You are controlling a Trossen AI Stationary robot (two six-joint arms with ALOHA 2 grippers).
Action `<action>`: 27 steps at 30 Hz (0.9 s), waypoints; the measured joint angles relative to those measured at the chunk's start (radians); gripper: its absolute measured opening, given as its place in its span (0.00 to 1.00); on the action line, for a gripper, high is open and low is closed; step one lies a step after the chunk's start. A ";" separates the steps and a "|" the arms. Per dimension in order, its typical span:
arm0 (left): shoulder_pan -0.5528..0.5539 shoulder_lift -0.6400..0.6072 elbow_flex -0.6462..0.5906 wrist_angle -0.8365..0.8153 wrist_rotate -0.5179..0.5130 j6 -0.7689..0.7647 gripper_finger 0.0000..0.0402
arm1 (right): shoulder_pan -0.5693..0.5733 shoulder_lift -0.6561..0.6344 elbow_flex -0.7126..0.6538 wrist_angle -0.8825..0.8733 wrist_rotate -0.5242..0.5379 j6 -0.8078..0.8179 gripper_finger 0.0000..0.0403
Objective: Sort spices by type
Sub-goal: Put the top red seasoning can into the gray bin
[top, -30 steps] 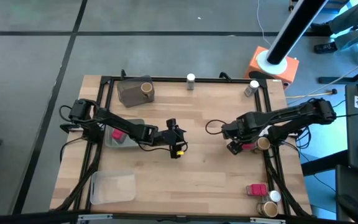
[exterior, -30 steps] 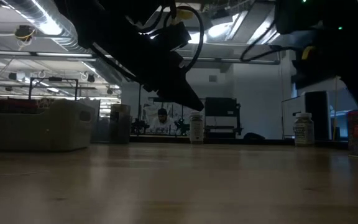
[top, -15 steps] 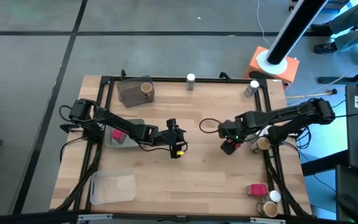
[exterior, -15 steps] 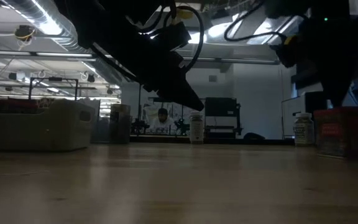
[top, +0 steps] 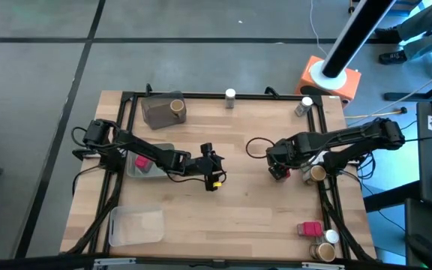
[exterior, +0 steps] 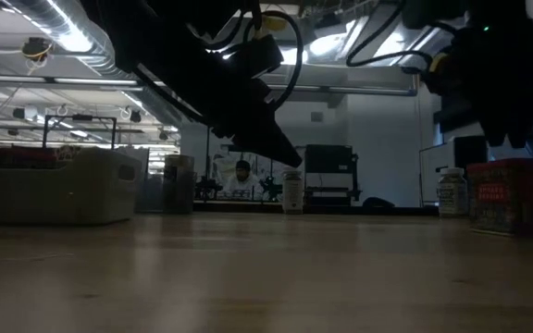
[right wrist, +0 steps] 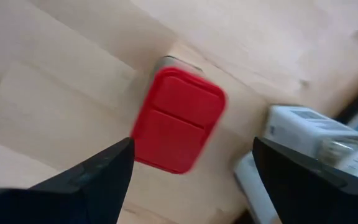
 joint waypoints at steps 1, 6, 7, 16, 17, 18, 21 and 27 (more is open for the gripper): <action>0.000 0.000 0.000 0.000 0.000 0.000 0.59 | 0.000 0.000 -0.010 0.022 -0.001 0.000 0.81; 0.000 0.000 0.000 0.000 0.000 0.000 0.59 | 0.000 0.000 -0.044 0.091 -0.006 0.005 0.81; 0.000 0.000 0.000 0.000 0.000 0.000 0.59 | 0.000 0.000 -0.051 0.095 -0.007 0.010 0.81; 0.000 0.000 0.000 0.000 0.000 0.000 0.59 | 0.000 0.000 -0.114 0.180 -0.008 0.022 0.81; 0.000 0.000 0.000 0.000 0.000 0.000 0.59 | 0.000 0.000 -0.117 0.191 -0.008 0.018 0.81; 0.000 0.000 0.000 0.000 0.000 0.000 0.59 | 0.000 0.000 -0.119 0.197 -0.009 0.011 0.81; 0.000 0.000 0.000 0.000 0.000 0.000 0.60 | 0.000 0.000 -0.119 0.196 -0.009 -0.005 0.80; 0.000 0.000 0.000 0.001 0.000 0.000 0.59 | 0.000 0.000 -0.119 0.202 -0.008 -0.042 0.67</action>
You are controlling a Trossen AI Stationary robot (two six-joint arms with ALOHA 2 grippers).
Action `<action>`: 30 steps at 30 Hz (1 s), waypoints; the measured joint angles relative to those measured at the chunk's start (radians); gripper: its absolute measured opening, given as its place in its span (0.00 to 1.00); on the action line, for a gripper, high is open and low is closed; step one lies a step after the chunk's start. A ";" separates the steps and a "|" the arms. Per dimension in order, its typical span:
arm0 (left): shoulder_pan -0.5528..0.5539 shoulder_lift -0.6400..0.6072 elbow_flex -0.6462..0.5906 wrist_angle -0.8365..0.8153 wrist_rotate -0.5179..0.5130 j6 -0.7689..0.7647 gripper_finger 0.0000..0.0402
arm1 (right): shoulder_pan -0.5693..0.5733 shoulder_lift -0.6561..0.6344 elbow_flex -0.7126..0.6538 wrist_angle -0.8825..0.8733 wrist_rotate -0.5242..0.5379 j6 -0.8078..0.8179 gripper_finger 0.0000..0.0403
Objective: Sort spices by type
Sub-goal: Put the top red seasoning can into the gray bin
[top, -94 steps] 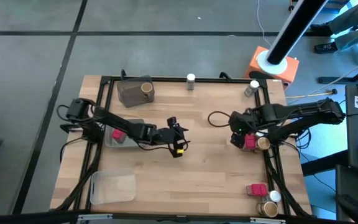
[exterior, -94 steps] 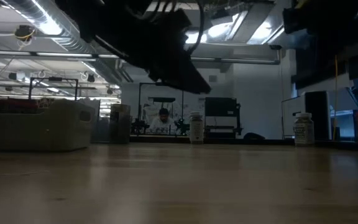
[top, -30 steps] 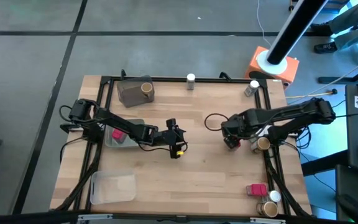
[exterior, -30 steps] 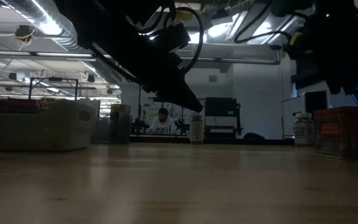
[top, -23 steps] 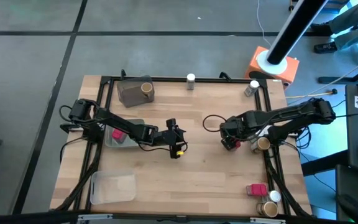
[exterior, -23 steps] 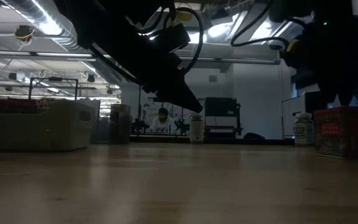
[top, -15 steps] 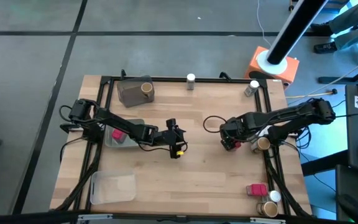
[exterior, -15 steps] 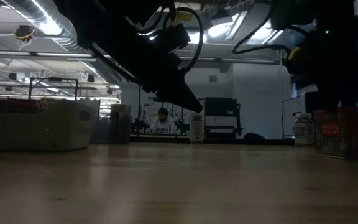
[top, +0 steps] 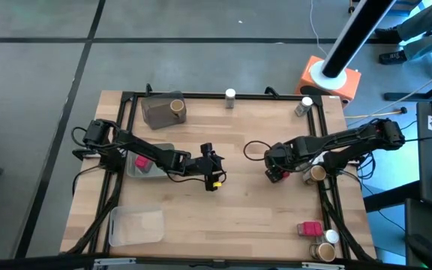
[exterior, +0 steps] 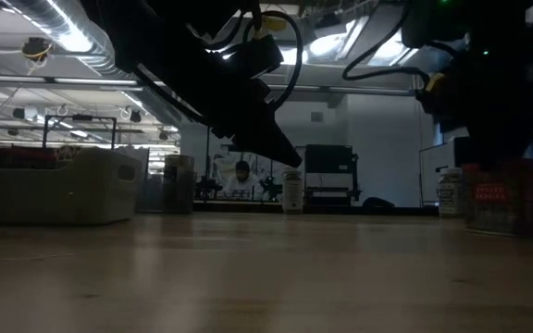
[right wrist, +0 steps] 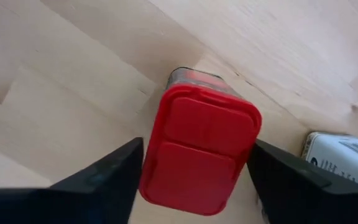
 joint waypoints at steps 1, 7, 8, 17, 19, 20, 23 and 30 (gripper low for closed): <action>0.000 0.000 0.000 0.000 0.000 0.000 0.59 | 0.000 0.000 0.000 0.006 0.001 -0.012 0.63; 0.000 0.000 0.000 0.000 0.000 0.000 0.60 | 0.000 -0.001 0.000 0.063 0.004 -0.134 0.55; 0.000 0.000 0.000 0.000 0.000 0.000 0.59 | 0.000 -0.001 0.000 0.078 0.002 -0.163 0.55; 0.000 0.000 0.000 0.002 0.000 0.000 0.59 | 0.000 0.000 0.000 0.301 0.000 -0.502 0.55; 0.000 0.000 0.000 0.002 0.000 0.000 0.59 | 0.000 0.007 0.000 0.365 0.002 -0.569 0.55; 0.000 0.000 0.000 0.002 0.000 0.000 0.59 | 0.000 0.014 0.000 0.393 0.002 -0.596 0.55; 0.000 0.000 0.000 0.003 0.000 0.000 0.60 | 0.000 0.051 0.000 0.441 0.010 -0.671 0.55; -0.005 0.000 0.000 0.000 0.000 -0.016 0.59 | 0.000 0.133 0.021 0.529 0.010 -0.748 0.55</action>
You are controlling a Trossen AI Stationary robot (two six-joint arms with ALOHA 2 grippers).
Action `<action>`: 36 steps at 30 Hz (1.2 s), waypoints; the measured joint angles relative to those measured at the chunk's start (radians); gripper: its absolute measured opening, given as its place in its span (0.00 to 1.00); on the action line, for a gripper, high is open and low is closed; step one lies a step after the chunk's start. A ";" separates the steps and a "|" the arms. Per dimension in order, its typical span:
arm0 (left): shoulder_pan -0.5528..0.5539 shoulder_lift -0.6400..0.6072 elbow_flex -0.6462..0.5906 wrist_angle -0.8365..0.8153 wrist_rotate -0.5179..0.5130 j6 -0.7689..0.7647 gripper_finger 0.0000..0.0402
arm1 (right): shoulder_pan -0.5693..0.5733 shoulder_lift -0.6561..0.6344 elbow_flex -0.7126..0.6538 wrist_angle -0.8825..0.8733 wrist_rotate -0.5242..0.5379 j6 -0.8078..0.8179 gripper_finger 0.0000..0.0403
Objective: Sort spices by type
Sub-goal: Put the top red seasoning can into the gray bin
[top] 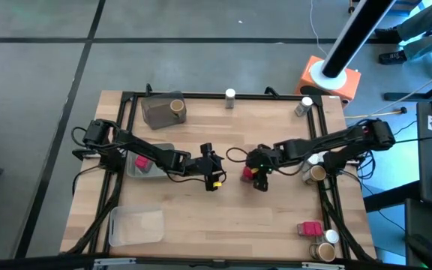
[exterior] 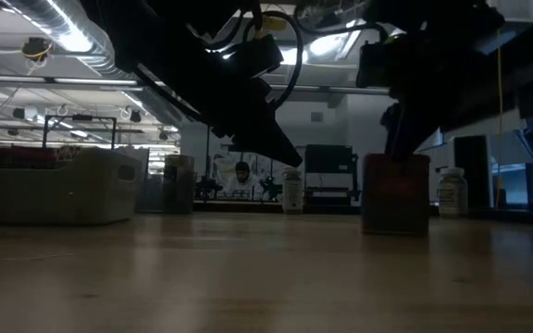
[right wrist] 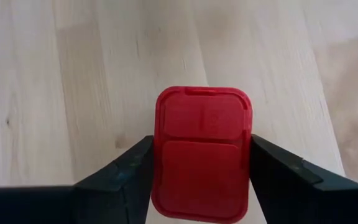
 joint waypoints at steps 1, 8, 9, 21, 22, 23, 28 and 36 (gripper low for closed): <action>-0.002 0.000 0.000 0.000 0.000 -0.003 0.59 | 0.000 0.002 0.002 0.005 0.000 0.000 0.56; -0.010 0.000 0.000 0.008 0.000 -0.043 0.59 | 0.000 0.005 0.006 0.063 0.000 -0.003 0.66; -0.010 0.000 0.000 0.008 0.000 -0.046 0.60 | 0.000 0.005 0.006 0.062 0.001 -0.003 0.68; 0.062 0.000 0.061 0.042 0.328 -0.125 0.75 | 0.019 -0.131 0.006 -0.109 -0.021 0.001 0.74; 0.065 0.000 0.072 0.044 0.335 -0.125 0.77 | 0.031 -0.151 0.006 -0.130 0.009 0.001 0.74; 0.066 0.003 0.082 0.054 0.337 -0.117 0.78 | 0.047 -0.170 0.006 -0.147 0.045 0.001 0.74; 0.071 0.045 0.142 0.101 0.339 -0.067 0.80 | 0.155 -0.208 0.006 -0.178 0.247 0.010 0.75; 0.086 0.160 0.233 0.069 0.338 -0.008 0.79 | 0.279 -0.206 -0.083 -0.139 0.354 0.118 0.75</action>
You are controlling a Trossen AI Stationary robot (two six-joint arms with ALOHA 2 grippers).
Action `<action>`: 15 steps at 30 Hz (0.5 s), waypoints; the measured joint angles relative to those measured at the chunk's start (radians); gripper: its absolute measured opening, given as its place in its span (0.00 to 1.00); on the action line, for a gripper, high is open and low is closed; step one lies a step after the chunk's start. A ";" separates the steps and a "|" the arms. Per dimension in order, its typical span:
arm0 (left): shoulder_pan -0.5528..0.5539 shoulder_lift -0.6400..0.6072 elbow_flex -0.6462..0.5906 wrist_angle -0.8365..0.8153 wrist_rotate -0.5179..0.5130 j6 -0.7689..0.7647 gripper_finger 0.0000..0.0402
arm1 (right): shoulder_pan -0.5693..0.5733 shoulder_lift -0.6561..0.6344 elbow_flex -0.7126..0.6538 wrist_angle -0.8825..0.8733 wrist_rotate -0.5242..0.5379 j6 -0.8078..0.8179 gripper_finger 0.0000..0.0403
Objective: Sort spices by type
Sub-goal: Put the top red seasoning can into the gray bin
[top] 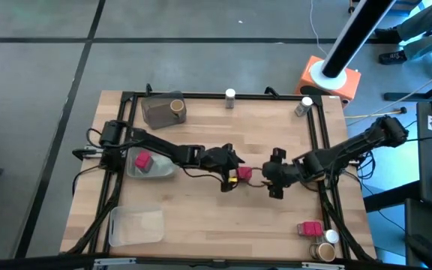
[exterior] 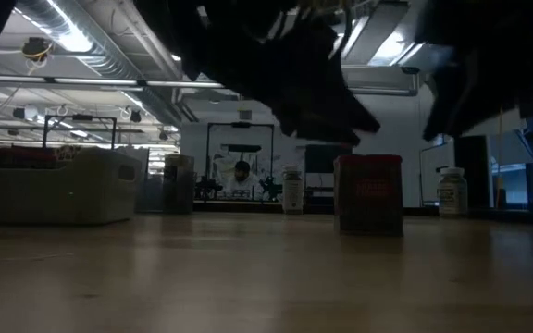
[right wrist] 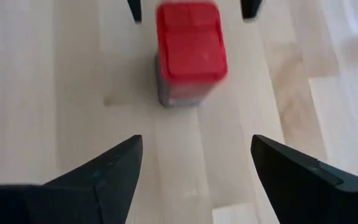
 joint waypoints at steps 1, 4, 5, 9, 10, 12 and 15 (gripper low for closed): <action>0.003 0.008 0.003 -0.002 0.000 0.001 0.79 | 0.011 0.000 -0.017 0.002 0.009 0.026 0.75; 0.009 0.022 0.005 -0.005 0.000 0.003 0.79 | 0.035 0.000 -0.072 0.029 0.017 0.093 0.75; 0.009 0.023 0.005 -0.019 0.000 0.003 0.79 | 0.042 0.000 -0.087 0.048 0.019 0.111 0.75; 0.008 0.023 0.005 -0.045 0.009 0.006 0.79 | 0.050 0.000 -0.128 0.119 0.020 0.139 0.75; 0.008 0.023 0.005 -0.044 0.018 0.007 0.79 | 0.048 0.000 -0.135 0.135 0.020 0.140 0.75; 0.008 0.024 0.005 -0.043 0.031 0.007 0.79 | 0.048 0.000 -0.139 0.152 0.024 0.140 0.75; 0.011 0.042 0.005 -0.043 0.034 0.006 0.78 | 0.048 0.000 -0.139 0.165 0.056 0.136 0.75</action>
